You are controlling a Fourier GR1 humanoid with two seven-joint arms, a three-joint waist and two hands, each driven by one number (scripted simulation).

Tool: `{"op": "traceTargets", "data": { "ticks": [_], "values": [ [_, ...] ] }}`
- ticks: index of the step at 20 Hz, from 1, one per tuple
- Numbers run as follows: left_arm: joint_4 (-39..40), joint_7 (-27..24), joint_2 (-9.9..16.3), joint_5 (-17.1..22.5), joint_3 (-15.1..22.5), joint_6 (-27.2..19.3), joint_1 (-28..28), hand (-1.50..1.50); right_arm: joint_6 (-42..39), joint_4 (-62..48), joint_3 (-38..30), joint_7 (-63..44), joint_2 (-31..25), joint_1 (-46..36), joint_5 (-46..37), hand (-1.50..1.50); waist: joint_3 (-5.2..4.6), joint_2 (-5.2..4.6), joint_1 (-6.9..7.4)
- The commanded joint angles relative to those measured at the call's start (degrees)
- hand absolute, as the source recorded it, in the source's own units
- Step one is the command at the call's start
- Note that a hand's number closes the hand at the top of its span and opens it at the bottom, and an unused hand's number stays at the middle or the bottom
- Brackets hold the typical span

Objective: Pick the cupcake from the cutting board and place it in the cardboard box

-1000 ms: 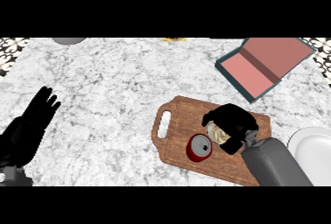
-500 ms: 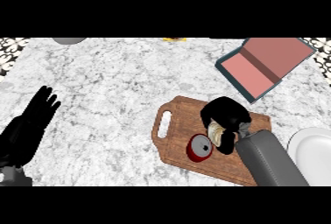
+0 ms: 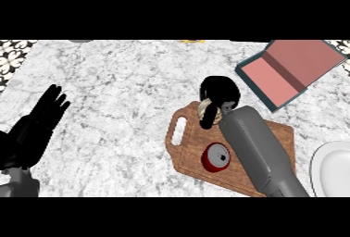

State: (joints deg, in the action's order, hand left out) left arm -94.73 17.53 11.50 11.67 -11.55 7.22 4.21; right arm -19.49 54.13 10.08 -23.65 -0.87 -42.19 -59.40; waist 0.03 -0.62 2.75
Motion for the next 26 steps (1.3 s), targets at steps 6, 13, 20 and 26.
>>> {"op": "traceTargets", "data": {
  "ticks": [6, 13, 20, 26],
  "values": [
    [1.03, -2.52, 0.15, 0.44, -1.15, 1.50, -1.93, 0.00, 11.48, -5.98, 3.91, -6.84, 0.86, -11.15, 1.89, 1.50, -0.04, 0.50, -1.57],
    [-2.17, 1.31, -0.21, -0.06, -0.89, -0.95, -1.79, 0.00, 11.41, 6.89, 3.89, -14.20, 0.87, -17.98, 0.37, 1.50, -0.03, 0.90, -2.48],
    [-1.47, -0.46, -1.40, -1.46, -0.16, -1.43, -2.61, 0.00, 9.57, 15.84, 0.62, -26.26, -1.63, -22.16, -4.28, 1.50, -0.04, 0.86, -2.80],
    [2.40, -2.60, -1.79, -2.13, -0.30, -1.51, -0.19, 0.00, 8.99, 13.70, -5.94, -22.65, -9.45, -24.21, -3.86, 1.50, -0.05, 0.55, -2.91]
  ]
}}
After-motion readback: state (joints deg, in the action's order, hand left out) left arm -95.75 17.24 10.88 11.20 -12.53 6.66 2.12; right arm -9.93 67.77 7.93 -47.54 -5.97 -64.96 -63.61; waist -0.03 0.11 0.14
